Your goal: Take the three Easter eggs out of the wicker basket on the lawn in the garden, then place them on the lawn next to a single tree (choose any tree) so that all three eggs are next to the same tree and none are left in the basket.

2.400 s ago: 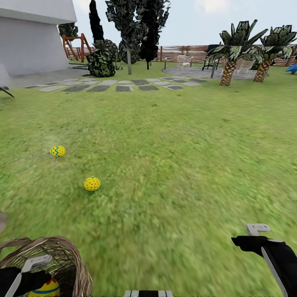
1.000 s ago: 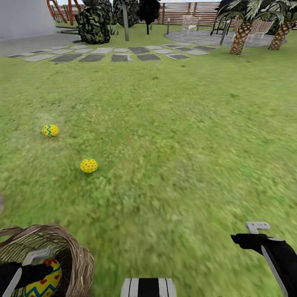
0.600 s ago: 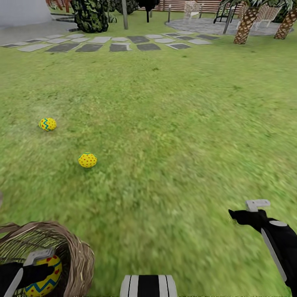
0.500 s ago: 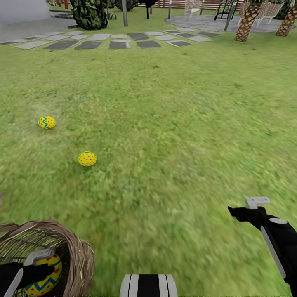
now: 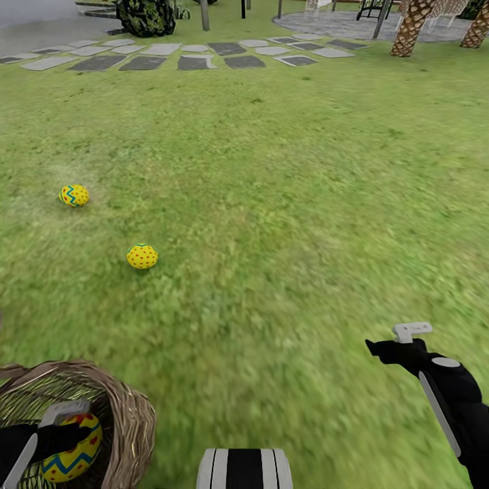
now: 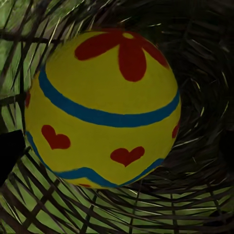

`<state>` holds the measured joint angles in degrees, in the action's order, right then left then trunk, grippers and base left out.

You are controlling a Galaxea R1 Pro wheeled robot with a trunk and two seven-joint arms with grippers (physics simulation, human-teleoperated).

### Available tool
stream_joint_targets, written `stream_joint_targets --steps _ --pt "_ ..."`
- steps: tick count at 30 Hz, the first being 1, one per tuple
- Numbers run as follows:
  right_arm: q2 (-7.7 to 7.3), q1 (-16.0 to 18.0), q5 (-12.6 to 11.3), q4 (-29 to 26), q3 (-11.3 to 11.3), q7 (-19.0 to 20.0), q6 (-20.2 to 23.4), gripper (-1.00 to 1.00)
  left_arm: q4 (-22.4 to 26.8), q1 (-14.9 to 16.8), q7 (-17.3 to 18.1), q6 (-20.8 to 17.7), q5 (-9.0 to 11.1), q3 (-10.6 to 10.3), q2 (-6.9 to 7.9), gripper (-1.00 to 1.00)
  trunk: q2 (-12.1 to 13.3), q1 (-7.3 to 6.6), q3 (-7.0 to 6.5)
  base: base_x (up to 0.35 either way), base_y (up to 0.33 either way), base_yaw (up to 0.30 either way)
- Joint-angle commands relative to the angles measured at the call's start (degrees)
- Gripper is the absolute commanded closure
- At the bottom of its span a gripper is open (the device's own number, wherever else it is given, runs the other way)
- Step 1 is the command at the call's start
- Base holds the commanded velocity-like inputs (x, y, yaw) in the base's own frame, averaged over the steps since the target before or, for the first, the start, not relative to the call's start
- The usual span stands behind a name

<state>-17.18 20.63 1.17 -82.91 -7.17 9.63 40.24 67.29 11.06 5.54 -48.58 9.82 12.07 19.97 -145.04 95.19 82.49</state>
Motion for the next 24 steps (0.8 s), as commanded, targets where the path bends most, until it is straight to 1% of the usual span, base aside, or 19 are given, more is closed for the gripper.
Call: stream_joint_targets --steps 1,3,7,11,18,24 --pt "0.01 0.03 0.14 -0.03 -0.02 0.31 0.25 -1.00 0.63 0.02 0.07 -0.29 0.07 0.11 0.05 -1.00 -0.02 -0.01 0.04 0.000 0.000 0.000" --pt "-0.01 0.03 0.21 0.08 0.07 0.31 0.18 -1.00 2.29 0.02 -0.10 -0.35 -0.03 0.13 0.13 -1.00 -0.02 -0.01 0.04 0.000 0.000 0.000" --pt "-0.01 0.03 0.23 0.22 0.13 0.31 -0.06 -1.00 3.18 0.08 -0.17 -0.37 -0.06 0.32 0.25 -1.00 -0.02 -0.01 0.04 0.000 0.000 0.000" --pt "0.01 0.03 0.23 0.29 0.18 0.31 -0.18 -1.00 3.44 0.10 -0.10 -0.29 -0.07 1.15 0.30 -1.00 -0.02 -0.01 0.04 0.000 0.000 0.000" --pt "0.04 0.03 0.23 0.30 0.22 0.31 -0.14 -1.00 3.00 0.10 -0.01 -0.29 -0.24 1.20 0.33 -1.00 -0.02 -0.01 0.04 0.000 0.000 0.000" --pt "0.04 0.03 0.23 0.36 0.16 0.31 0.06 -1.00 2.90 0.10 -0.01 -0.29 -0.24 1.20 0.33 -1.00 -0.10 0.14 1.37 0.000 0.000 0.000"
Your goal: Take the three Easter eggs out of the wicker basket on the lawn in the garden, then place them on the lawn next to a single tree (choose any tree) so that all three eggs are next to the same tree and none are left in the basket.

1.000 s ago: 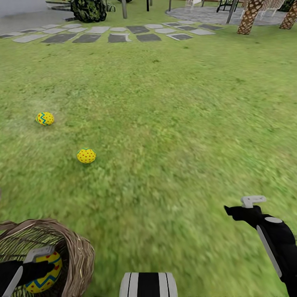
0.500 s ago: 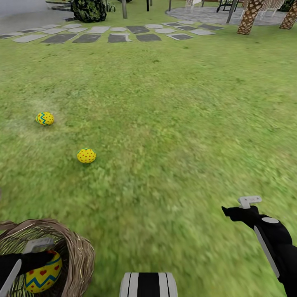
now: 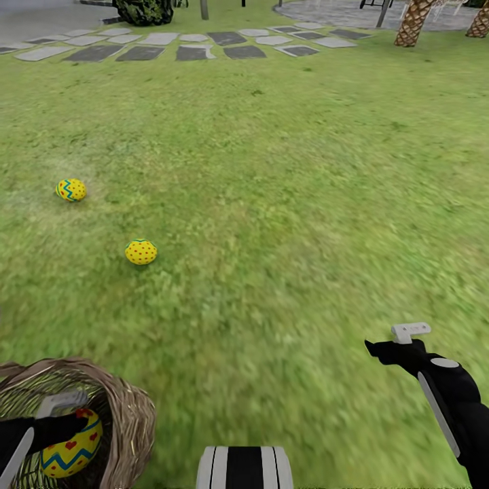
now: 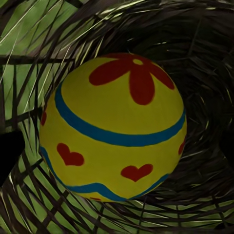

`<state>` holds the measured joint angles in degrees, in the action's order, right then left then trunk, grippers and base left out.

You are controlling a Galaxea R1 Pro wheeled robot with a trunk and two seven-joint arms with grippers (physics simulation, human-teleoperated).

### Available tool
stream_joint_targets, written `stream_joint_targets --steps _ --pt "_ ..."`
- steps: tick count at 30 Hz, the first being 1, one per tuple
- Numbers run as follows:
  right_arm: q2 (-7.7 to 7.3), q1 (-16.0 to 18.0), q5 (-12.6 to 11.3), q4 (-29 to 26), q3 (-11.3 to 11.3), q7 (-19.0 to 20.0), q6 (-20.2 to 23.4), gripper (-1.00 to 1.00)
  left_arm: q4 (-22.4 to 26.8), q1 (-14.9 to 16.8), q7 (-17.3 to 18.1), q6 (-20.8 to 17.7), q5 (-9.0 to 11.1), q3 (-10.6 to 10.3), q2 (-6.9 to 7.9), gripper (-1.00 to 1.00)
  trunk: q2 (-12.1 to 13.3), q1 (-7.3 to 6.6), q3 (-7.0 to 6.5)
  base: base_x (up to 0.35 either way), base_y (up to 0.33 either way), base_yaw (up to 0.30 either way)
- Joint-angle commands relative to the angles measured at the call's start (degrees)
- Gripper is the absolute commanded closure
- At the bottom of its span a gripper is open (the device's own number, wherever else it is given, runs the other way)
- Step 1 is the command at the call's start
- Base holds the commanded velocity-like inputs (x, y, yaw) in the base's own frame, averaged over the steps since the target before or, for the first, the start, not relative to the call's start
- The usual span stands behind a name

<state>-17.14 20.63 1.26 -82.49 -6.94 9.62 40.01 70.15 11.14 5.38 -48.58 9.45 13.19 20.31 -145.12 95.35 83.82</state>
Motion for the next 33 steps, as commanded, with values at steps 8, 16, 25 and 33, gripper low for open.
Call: stream_joint_targets --steps 8,16,25,33 --pt "0.00 0.03 0.15 -0.04 -0.01 0.33 0.36 -1.00 0.43 0.02 0.15 -0.29 0.15 0.84 0.00 -1.00 -0.12 0.19 1.82 0.000 0.000 0.000" --pt "0.00 0.03 0.15 -0.04 0.00 0.36 0.43 -1.00 0.64 0.02 0.15 -0.29 0.29 0.96 -0.07 -1.00 -0.23 0.40 3.59 0.000 0.000 0.000" --pt "0.08 -0.05 0.16 0.59 0.00 0.48 0.43 -1.00 1.35 0.02 0.15 -0.29 0.40 0.97 -0.17 -1.00 -0.35 0.63 5.58 0.000 0.000 0.000" --pt "0.06 -0.06 0.15 0.75 0.03 0.49 0.50 -1.00 1.19 0.02 0.15 -0.29 0.40 0.96 -0.42 -1.00 -0.46 0.84 7.36 0.000 0.000 0.000"
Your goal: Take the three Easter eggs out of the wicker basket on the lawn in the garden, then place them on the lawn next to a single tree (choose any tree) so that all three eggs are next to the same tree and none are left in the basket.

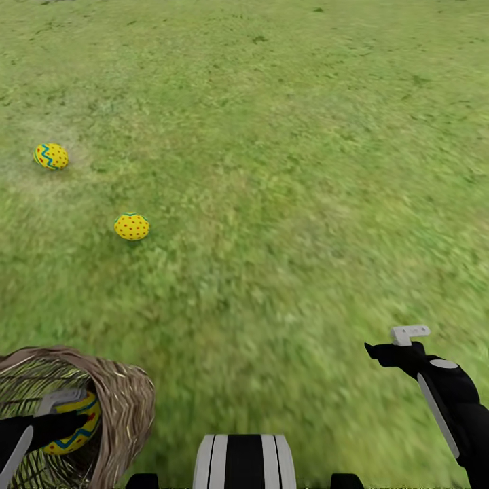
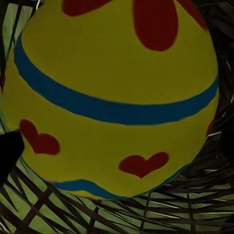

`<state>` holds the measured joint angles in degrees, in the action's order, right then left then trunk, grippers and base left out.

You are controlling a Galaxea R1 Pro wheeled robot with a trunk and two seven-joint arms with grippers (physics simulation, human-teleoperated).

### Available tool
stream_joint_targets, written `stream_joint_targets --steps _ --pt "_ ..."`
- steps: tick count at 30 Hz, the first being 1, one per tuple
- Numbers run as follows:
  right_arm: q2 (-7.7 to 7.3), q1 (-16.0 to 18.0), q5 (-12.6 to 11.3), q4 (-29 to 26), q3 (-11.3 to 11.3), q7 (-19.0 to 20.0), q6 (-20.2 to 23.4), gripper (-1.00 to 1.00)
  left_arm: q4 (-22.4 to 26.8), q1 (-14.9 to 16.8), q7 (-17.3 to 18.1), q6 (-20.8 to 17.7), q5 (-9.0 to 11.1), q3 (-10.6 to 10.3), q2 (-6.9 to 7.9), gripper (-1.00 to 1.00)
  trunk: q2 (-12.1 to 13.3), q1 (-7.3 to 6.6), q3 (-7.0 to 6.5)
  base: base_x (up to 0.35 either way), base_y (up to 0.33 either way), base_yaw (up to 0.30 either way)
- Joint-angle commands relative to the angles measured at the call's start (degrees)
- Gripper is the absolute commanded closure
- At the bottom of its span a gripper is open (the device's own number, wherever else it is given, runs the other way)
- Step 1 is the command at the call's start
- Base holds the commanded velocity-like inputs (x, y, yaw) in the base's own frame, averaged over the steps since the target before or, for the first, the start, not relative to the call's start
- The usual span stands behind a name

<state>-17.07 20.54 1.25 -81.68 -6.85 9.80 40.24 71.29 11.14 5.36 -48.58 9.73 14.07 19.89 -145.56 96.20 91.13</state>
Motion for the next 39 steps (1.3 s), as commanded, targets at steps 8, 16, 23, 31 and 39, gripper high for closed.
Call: stream_joint_targets --steps 8,16,23,31,39 --pt "0.82 0.02 0.24 0.08 0.00 0.24 0.20 -1.00 0.53 0.02 0.47 -0.29 0.11 0.08 -0.08 1.00 -0.06 0.07 0.71 0.000 0.000 0.000" --pt "0.99 0.02 0.25 1.58 0.00 0.22 0.03 -1.00 0.59 0.02 0.52 -0.38 0.20 2.98 0.15 1.00 -0.06 0.07 0.71 0.000 0.000 0.000" --pt "1.40 0.02 0.24 1.61 0.00 0.22 0.02 -1.00 0.44 0.02 0.66 -0.47 0.20 3.07 0.17 1.00 -0.06 0.07 0.71 0.000 0.000 0.000" --pt "1.61 0.02 0.24 1.63 0.00 0.22 0.07 -1.00 0.28 0.02 0.70 -0.55 0.20 3.07 0.09 1.00 -0.06 0.07 0.71 0.000 0.000 0.000" --pt "1.60 0.00 0.24 1.70 0.00 0.22 0.10 -1.00 -0.01 0.02 0.71 -0.55 0.21 3.07 0.06 1.00 -0.06 0.07 0.71 0.000 0.000 0.000"
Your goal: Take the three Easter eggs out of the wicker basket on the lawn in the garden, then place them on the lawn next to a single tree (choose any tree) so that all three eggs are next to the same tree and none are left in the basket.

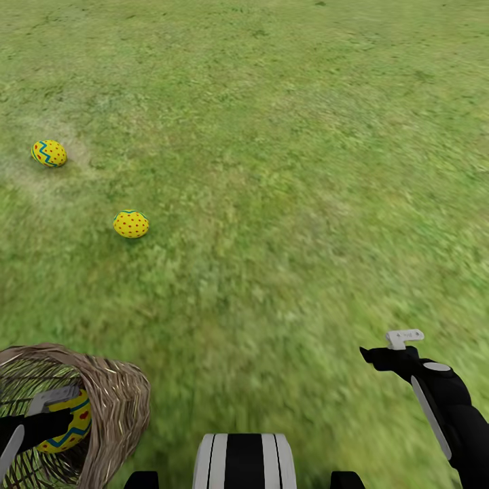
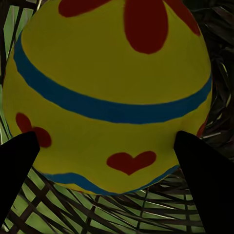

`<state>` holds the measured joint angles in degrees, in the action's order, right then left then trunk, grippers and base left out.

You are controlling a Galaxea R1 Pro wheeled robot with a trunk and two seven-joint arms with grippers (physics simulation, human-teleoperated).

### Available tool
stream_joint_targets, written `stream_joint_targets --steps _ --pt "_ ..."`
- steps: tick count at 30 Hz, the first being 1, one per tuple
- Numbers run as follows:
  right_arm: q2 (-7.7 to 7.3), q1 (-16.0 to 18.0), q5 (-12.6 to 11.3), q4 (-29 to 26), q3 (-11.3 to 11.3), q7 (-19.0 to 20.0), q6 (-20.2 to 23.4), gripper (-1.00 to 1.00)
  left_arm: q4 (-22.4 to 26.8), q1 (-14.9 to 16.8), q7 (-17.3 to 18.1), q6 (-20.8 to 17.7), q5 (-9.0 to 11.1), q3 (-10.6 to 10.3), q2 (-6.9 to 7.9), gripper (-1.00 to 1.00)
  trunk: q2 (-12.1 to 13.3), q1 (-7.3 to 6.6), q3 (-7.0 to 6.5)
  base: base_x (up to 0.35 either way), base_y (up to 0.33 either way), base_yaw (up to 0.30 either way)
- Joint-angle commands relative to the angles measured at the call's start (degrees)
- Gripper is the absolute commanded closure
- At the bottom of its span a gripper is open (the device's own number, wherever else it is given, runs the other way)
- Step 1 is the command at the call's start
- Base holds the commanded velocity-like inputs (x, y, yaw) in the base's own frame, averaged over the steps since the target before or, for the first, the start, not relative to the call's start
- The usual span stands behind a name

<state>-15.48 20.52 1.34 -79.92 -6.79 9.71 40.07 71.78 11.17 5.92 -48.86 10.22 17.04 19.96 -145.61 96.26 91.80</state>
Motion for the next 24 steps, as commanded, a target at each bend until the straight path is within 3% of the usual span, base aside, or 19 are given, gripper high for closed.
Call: stream_joint_targets --steps 1,4,7,10,16,24 --pt "-0.01 0.01 0.15 -0.06 -0.06 0.31 0.28 -1.00 -0.52 -0.01 0.15 -0.27 -0.28 0.10 -0.01 1.00 -0.01 0.00 0.04 0.000 0.000 0.000" --pt "0.01 -0.02 0.15 0.62 -0.06 0.31 0.28 -1.00 -0.78 -0.01 0.23 -0.30 -0.15 0.08 -0.08 1.00 0.03 -0.08 -0.63 0.000 0.000 0.000" --pt "0.01 -0.04 0.15 4.94 0.05 0.49 -0.07 -1.00 -1.23 -0.01 0.24 -0.63 -0.26 -0.17 -0.35 1.00 0.07 -0.16 -1.29 0.000 0.000 0.000" --pt "0.03 -0.04 0.15 8.65 0.86 0.64 -0.32 -1.00 -4.25 -0.01 0.17 -0.78 -0.35 -0.31 -2.12 1.00 0.11 -0.23 -1.96 -0.022 -0.016 0.000" --pt "0.03 -0.02 0.15 11.99 1.86 0.67 -0.34 -1.00 -5.72 -0.01 0.23 -0.69 -0.53 -0.43 -3.56 1.00 0.19 -0.39 -3.29 -0.295 -0.047 0.000" --pt "0.04 -0.04 0.07 13.87 1.95 0.76 -0.34 -1.00 -5.73 -0.01 0.23 -0.59 -0.41 -0.31 -3.70 1.00 0.30 -0.59 -5.06 -0.226 -0.001 0.000"
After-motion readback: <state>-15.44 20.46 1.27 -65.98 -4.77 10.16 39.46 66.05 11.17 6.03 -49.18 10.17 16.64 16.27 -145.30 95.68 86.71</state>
